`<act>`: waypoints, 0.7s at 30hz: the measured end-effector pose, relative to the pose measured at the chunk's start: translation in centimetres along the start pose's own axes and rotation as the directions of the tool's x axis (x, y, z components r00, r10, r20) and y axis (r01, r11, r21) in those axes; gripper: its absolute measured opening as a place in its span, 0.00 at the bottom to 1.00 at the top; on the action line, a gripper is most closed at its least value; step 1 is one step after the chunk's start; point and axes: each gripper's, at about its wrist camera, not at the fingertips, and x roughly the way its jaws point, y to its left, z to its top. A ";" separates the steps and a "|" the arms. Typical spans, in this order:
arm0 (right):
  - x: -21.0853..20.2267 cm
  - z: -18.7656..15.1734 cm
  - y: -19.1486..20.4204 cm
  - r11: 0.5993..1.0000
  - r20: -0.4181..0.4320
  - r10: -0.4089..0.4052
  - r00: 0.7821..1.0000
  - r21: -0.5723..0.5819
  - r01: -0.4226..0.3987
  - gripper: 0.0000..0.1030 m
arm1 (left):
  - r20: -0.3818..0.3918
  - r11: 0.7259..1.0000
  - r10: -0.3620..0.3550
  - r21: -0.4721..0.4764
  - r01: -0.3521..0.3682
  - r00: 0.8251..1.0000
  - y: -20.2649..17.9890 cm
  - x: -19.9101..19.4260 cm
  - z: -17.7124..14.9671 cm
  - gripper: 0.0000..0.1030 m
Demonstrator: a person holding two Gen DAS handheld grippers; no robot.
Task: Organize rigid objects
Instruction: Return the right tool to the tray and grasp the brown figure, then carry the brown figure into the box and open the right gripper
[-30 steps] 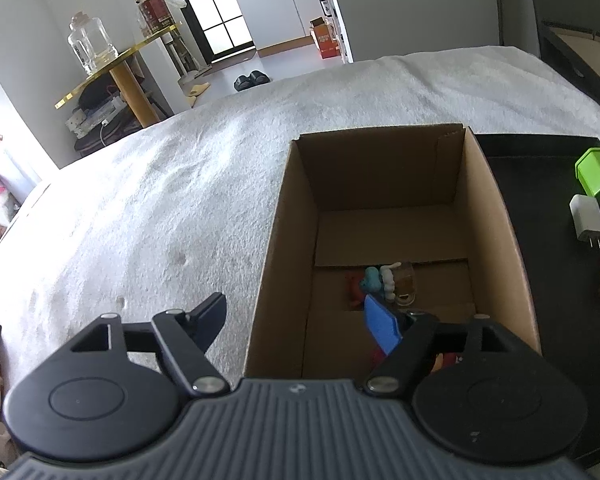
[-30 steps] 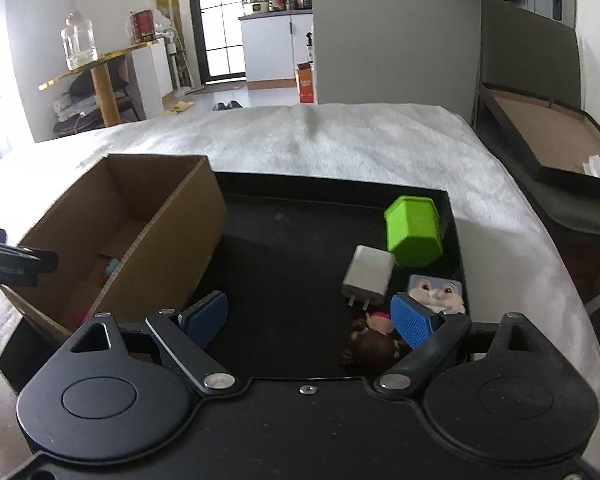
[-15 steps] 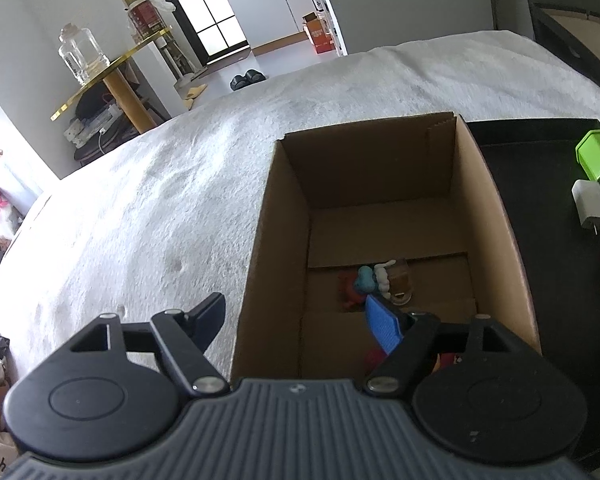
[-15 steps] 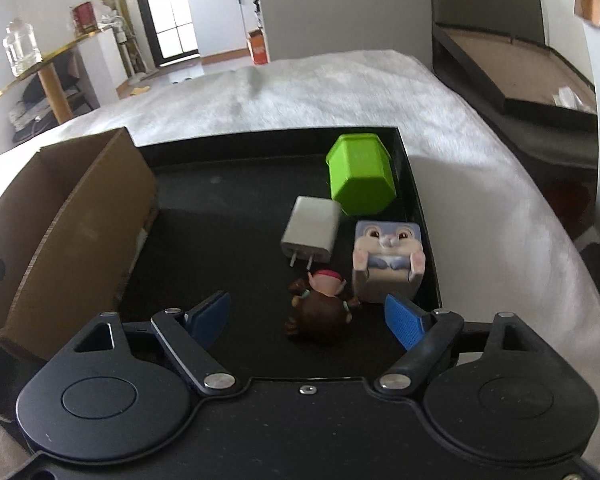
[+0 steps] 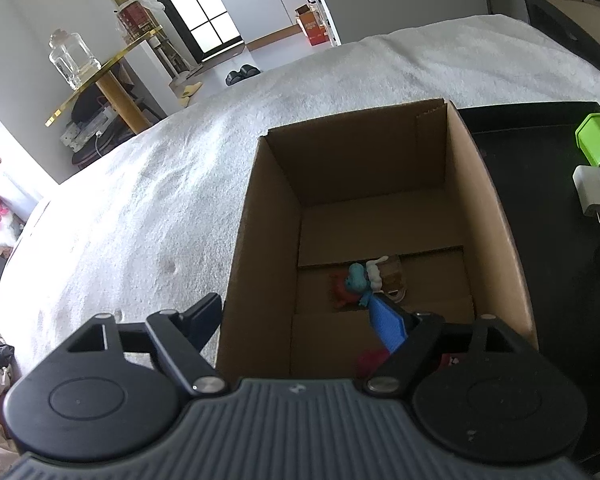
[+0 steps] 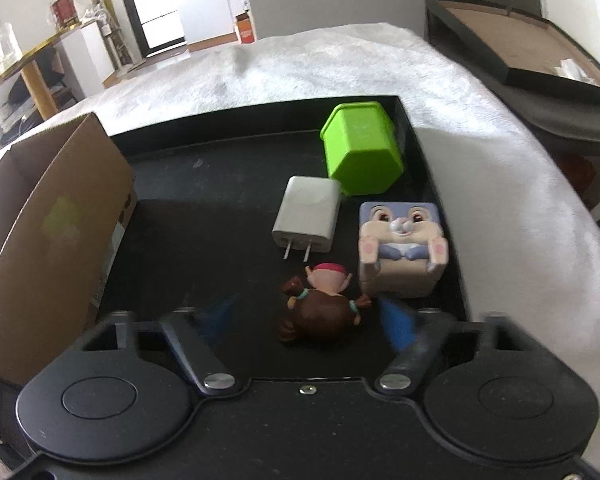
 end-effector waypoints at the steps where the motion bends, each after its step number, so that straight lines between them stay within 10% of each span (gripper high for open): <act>1: 0.0 0.1 -0.1 1.000 0.007 0.004 1.000 -0.002 -0.004 0.42 | 0.001 1.000 0.002 0.000 -0.002 1.000 0.0 0.0 0.0 0.78; 21: -3.9 1.7 1.5 0.994 0.127 0.096 0.987 -0.062 -0.088 0.42 | 0.019 0.998 -0.014 -0.056 0.015 1.000 1.6 -0.5 -0.3 0.78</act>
